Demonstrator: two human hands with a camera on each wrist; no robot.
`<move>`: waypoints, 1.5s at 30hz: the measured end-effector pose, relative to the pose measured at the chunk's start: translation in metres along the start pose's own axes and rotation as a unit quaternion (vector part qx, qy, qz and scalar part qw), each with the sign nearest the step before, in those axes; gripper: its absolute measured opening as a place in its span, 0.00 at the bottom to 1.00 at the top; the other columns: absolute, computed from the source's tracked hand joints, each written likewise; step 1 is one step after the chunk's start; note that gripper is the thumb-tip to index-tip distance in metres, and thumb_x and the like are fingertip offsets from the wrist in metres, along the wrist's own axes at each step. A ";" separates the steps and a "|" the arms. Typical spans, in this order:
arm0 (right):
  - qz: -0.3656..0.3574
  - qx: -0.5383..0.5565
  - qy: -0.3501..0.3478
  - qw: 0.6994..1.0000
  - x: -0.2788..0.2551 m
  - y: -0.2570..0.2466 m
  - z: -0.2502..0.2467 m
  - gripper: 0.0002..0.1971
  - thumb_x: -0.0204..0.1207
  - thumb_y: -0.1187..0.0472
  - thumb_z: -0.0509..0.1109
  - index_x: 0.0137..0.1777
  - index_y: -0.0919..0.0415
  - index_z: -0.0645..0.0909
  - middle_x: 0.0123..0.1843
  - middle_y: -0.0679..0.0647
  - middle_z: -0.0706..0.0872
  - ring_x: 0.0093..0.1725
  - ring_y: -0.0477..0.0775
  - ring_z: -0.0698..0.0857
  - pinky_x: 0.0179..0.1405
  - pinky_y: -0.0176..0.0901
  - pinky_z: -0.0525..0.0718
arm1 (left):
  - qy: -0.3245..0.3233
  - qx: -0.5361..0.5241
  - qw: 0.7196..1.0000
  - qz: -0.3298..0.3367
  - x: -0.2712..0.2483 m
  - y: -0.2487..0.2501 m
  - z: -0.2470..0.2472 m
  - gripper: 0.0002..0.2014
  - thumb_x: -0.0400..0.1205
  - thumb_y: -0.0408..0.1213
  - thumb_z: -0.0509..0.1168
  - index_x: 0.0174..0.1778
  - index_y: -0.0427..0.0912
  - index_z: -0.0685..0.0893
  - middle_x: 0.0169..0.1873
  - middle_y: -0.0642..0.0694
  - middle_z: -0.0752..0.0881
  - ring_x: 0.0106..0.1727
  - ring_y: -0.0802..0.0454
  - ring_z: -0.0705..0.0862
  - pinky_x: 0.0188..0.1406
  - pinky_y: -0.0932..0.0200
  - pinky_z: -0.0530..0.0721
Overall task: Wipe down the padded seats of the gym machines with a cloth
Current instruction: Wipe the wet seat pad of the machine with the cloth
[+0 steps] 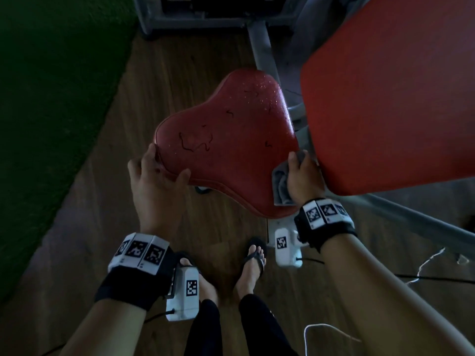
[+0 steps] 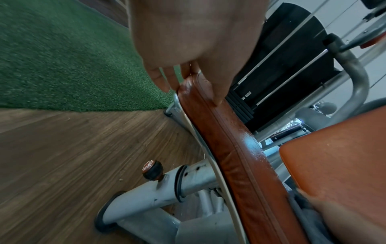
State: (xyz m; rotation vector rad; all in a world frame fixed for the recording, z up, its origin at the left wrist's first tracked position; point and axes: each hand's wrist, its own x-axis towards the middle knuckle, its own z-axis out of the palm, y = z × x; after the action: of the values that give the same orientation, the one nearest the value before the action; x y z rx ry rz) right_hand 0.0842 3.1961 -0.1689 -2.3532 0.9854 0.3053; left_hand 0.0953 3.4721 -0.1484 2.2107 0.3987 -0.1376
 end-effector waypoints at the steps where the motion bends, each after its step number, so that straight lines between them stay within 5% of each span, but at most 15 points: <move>1: 0.003 -0.005 0.008 1.000 0.004 -0.004 0.002 0.30 0.86 0.42 0.50 0.82 0.60 0.63 0.78 0.62 0.73 0.76 0.64 0.72 0.74 0.54 0.68 | 0.003 0.000 1.000 0.002 0.000 0.000 0.001 0.40 0.74 0.42 0.77 0.81 0.44 0.67 0.70 0.43 0.69 0.68 0.47 0.75 0.60 0.57 0.74; 9: -0.036 0.018 0.018 0.999 -0.017 0.018 0.005 0.28 0.87 0.48 0.53 0.84 0.57 0.60 0.80 0.60 0.70 0.79 0.61 0.69 0.77 0.58 0.68 | 0.004 -0.003 1.000 0.006 0.000 -0.003 -0.002 0.40 0.74 0.44 0.77 0.81 0.47 0.67 0.70 0.45 0.70 0.66 0.53 0.74 0.56 0.55 0.76; 14: -0.044 0.031 0.001 0.999 0.009 0.002 0.000 0.26 0.88 0.52 0.53 0.84 0.59 0.60 0.80 0.60 0.71 0.79 0.60 0.70 0.76 0.49 0.67 | 0.010 -0.006 1.000 0.001 0.000 -0.002 0.000 0.40 0.73 0.45 0.78 0.80 0.47 0.68 0.69 0.45 0.70 0.66 0.48 0.78 0.58 0.45 0.83; 19: -0.061 0.068 -0.024 0.996 0.008 0.010 -0.005 0.26 0.88 0.52 0.54 0.84 0.58 0.59 0.81 0.56 0.70 0.79 0.56 0.69 0.71 0.38 0.63 | 0.013 -0.007 1.000 -0.003 -0.002 0.000 0.000 0.40 0.74 0.45 0.77 0.81 0.47 0.68 0.68 0.46 0.71 0.65 0.49 0.78 0.57 0.46 0.83; 24: -0.072 0.030 -0.021 0.997 -0.003 0.016 -0.007 0.26 0.88 0.52 0.54 0.84 0.57 0.58 0.81 0.58 0.70 0.79 0.57 0.68 0.76 0.47 0.65 | 0.017 0.006 1.000 0.001 -0.002 0.004 0.000 0.40 0.74 0.44 0.77 0.81 0.46 0.68 0.68 0.46 0.72 0.64 0.53 0.76 0.55 0.53 0.79; 33: -0.083 0.040 -0.002 0.996 0.053 -0.030 0.002 0.25 0.88 0.56 0.54 0.83 0.59 0.61 0.79 0.61 0.70 0.78 0.60 0.69 0.77 0.50 0.66 | 0.021 0.012 1.000 -0.002 -0.004 0.007 0.002 0.40 0.74 0.42 0.78 0.81 0.45 0.68 0.69 0.46 0.72 0.62 0.60 0.72 0.53 0.65 0.73; 38: -0.116 0.051 -0.016 0.992 0.030 -0.013 -0.005 0.26 0.88 0.55 0.55 0.85 0.58 0.58 0.83 0.59 0.65 0.82 0.57 0.64 0.79 0.45 0.61 | 0.025 0.014 1.000 -0.005 -0.005 0.010 0.003 0.39 0.74 0.41 0.77 0.81 0.45 0.68 0.68 0.46 0.72 0.58 0.71 0.68 0.48 0.81 0.65; 45: -0.092 0.058 -0.010 0.994 0.042 -0.022 -0.002 0.25 0.89 0.57 0.54 0.84 0.59 0.60 0.81 0.59 0.68 0.80 0.57 0.67 0.76 0.41 0.61 | 0.031 0.021 0.999 0.001 -0.004 0.007 0.004 0.39 0.74 0.41 0.78 0.81 0.45 0.69 0.67 0.48 0.73 0.60 0.68 0.69 0.49 0.80 0.66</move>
State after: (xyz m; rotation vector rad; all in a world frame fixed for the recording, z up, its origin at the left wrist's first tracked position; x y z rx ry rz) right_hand 0.1291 3.1834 -0.1754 -2.3089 0.7494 0.1934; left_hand 0.0938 3.4639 -0.1442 2.2598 0.4319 -0.0782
